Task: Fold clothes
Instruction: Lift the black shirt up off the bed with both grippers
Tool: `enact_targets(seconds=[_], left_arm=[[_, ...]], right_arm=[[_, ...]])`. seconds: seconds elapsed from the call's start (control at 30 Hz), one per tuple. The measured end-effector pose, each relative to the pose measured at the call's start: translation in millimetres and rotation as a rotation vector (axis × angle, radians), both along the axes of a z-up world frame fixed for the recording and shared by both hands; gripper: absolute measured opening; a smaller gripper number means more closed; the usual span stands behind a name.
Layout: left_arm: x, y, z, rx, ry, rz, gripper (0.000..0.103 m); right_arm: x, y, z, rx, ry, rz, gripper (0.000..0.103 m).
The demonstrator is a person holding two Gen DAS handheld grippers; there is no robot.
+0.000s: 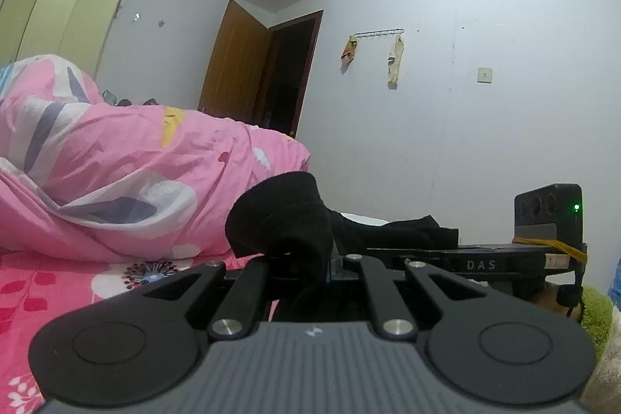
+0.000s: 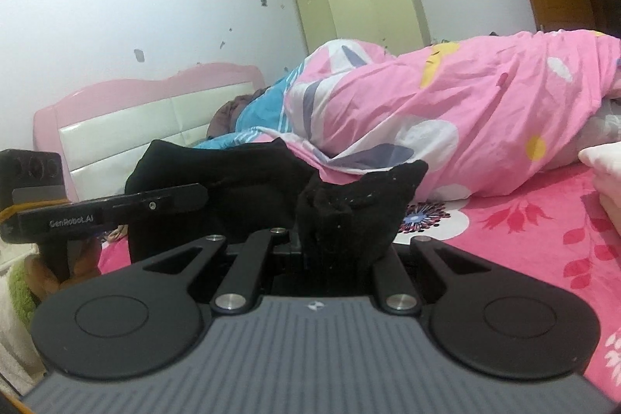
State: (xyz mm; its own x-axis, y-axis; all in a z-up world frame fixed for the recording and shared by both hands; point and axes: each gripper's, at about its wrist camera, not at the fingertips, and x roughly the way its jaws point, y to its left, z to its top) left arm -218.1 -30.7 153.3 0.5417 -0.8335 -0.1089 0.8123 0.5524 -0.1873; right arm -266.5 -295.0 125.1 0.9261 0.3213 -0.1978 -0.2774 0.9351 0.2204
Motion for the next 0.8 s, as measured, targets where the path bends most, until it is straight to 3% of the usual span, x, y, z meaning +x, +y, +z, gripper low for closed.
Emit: enact_targets(seconds=[0.27,0.5,0.8], left_arm=[[-39.6,29.8,2.1,-0.084,-0.061,-0.029,0.008],[-57.1,60.8,3.7,-0.146,-0.032,-0.056,0.008],[-55.6,78.6,0.9,-0.199,0.009,-0.049,0.008]], right_arm=[[-54.3,30.9,14.4,-0.064,-0.144,-0.006,0.007],[-114.7,86.8,20.2,-0.189,-0.287,0.022,0.007],[-136.7,97.1,12.3,-0.077,-0.341,0.108,0.007]])
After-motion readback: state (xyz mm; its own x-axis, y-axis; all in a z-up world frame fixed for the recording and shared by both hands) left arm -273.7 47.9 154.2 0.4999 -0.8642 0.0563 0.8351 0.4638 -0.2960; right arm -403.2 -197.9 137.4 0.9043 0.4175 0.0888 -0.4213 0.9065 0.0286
